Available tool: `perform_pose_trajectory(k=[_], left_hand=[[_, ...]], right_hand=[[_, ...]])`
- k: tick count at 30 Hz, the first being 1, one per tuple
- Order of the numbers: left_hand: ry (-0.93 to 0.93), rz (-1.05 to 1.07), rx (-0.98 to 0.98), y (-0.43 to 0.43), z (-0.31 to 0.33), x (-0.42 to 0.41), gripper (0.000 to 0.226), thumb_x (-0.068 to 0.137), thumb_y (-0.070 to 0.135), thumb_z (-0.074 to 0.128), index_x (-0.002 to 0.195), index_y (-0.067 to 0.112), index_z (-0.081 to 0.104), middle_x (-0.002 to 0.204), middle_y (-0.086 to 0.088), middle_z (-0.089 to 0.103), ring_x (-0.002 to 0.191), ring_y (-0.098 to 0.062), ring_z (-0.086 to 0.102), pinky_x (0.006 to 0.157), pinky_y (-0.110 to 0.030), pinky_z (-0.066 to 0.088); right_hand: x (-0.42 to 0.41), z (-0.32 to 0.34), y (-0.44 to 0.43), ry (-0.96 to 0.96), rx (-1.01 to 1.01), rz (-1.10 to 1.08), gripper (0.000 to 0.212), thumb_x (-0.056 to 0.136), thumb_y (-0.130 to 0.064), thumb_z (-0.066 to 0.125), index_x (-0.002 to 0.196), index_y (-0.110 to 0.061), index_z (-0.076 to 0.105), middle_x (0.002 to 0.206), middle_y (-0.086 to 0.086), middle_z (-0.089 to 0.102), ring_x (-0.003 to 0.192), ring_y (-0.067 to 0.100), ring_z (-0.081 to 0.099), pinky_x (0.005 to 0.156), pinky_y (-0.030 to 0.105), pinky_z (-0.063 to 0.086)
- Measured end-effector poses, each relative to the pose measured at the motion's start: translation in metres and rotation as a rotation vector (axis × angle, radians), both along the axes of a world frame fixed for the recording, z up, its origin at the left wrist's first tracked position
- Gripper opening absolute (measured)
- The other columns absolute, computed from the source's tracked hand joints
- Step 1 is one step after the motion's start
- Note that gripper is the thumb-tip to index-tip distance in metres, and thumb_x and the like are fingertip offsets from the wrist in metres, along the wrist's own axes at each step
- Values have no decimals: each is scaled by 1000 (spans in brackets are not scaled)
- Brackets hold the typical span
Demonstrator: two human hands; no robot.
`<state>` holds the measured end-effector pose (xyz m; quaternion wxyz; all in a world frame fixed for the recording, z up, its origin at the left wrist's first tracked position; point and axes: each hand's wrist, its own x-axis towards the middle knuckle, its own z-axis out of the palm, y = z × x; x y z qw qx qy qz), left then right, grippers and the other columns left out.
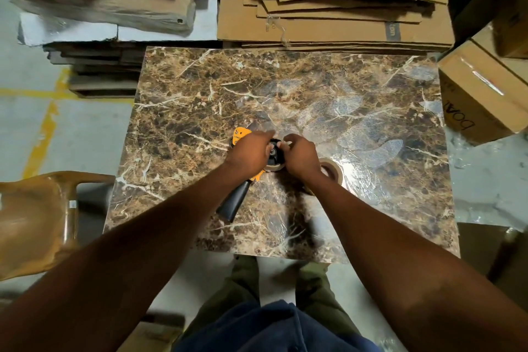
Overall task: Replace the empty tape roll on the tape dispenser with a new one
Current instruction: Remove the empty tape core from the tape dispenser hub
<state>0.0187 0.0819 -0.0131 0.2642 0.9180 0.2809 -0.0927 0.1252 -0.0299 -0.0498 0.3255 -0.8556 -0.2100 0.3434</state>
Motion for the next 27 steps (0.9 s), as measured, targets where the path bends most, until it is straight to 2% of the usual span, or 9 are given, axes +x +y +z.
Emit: perform_pose_trajectory(k=[4,11,13,14,16,19,21,24,27], left_hand=[[13,209,-130,-5,-18,-10,53,111,38,42,154,9,46,130,-22,69,113,-38,67,89,-42,56],[44,337,-342,4,-10,-4,52,105,42,58,151,18,55,150,-9,60,131,-32,61,105,-42,52],[83,373,-422,9,-7,-3,47,105,33,62,150,24,56,145,-9,64,115,-36,70,89,-44,59],[88,392,-471,11,-6,-4,46,104,29,64,150,26,56,141,-9,66,95,-34,73,74,-42,59],[86,405,-523,13,-5,-6,49,102,23,67,150,26,55,139,-10,67,69,-21,66,54,-27,48],[68,414,-494,11,-8,-6,53,100,23,70,150,28,55,148,-9,61,91,-26,72,65,-24,47],[53,447,-485,8,-11,-4,57,99,22,72,152,31,54,148,-8,60,82,-20,68,67,-26,49],[24,526,-499,5,-13,0,68,95,12,74,154,35,49,132,-7,67,73,-18,61,62,-37,59],[33,590,-506,4,-16,5,77,92,4,72,155,40,46,103,7,67,77,-21,60,76,-50,65]], right_hand=[[-4,0,-5,-37,18,-26,32,102,-35,63,122,-12,71,104,14,78,85,24,69,71,28,45],[-9,5,-5,28,15,-141,42,92,-47,74,116,-13,70,100,6,77,87,24,71,70,32,50],[-7,6,-6,98,21,-162,47,88,-43,81,121,-12,69,110,5,75,91,20,69,71,28,49],[-6,6,-7,136,26,-173,48,87,-39,83,124,-11,68,116,6,74,93,19,67,71,25,49],[-4,6,-6,177,29,-168,51,87,-32,84,129,-10,66,125,7,72,97,17,64,71,21,46],[-5,8,-8,183,42,-156,53,88,-28,83,134,-10,63,130,9,71,109,22,67,84,26,47],[-8,9,-8,173,54,-157,54,90,-24,82,137,-9,59,127,10,71,110,23,67,87,28,49],[-12,12,-7,148,62,-171,45,91,-15,79,129,-9,56,111,5,69,97,21,67,74,25,52],[-14,11,-5,138,70,-214,37,91,-11,78,116,-10,51,97,1,64,88,20,65,59,17,42]])
